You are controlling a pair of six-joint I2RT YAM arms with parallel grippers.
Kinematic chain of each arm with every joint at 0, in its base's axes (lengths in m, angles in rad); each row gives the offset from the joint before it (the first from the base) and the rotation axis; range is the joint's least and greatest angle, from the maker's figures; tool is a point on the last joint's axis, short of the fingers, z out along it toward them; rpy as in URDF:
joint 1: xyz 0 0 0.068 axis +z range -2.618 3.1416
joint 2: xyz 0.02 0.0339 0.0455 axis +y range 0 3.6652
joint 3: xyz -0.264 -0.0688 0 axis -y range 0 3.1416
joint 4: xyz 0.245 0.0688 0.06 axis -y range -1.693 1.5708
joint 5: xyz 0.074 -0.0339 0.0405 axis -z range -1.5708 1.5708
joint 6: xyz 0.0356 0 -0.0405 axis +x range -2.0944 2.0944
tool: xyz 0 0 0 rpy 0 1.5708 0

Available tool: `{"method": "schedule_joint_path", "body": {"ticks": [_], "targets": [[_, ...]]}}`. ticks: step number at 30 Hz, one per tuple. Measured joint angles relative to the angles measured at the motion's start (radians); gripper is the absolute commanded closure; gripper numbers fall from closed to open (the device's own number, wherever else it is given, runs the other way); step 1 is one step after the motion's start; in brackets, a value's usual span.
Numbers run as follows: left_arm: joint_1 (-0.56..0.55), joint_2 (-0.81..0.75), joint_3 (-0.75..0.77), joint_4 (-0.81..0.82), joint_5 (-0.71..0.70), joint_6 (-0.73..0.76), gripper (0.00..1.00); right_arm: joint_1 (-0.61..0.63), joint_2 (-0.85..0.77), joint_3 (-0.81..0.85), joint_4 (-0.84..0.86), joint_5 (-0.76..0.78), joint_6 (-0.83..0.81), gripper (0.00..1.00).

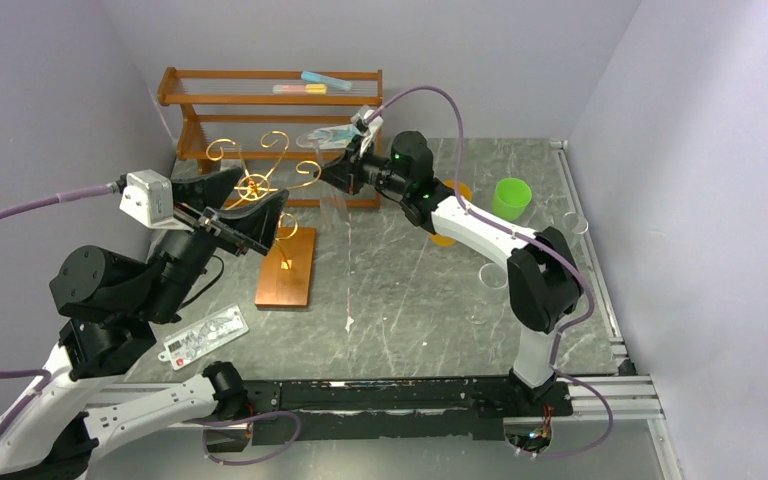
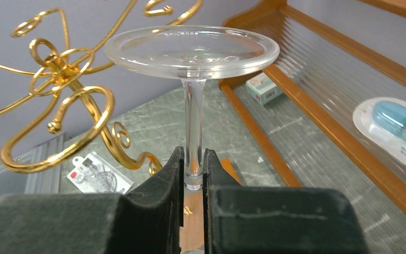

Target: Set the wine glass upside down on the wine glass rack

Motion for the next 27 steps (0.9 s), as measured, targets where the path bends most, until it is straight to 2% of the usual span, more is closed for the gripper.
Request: {"method": "schedule_joint_path", "body": {"ticks": [12, 27], "targets": [[0.0, 0.002, 0.0, -0.016, -0.029, 0.011, 0.07, 0.005, 0.055, 0.035, 0.115, -0.158, 0.0, 1.0], [0.0, 0.023, 0.0, -0.039, -0.036, 0.011, 0.07, 0.005, 0.118, 0.123, 0.07, -0.298, -0.048, 1.0]]}}
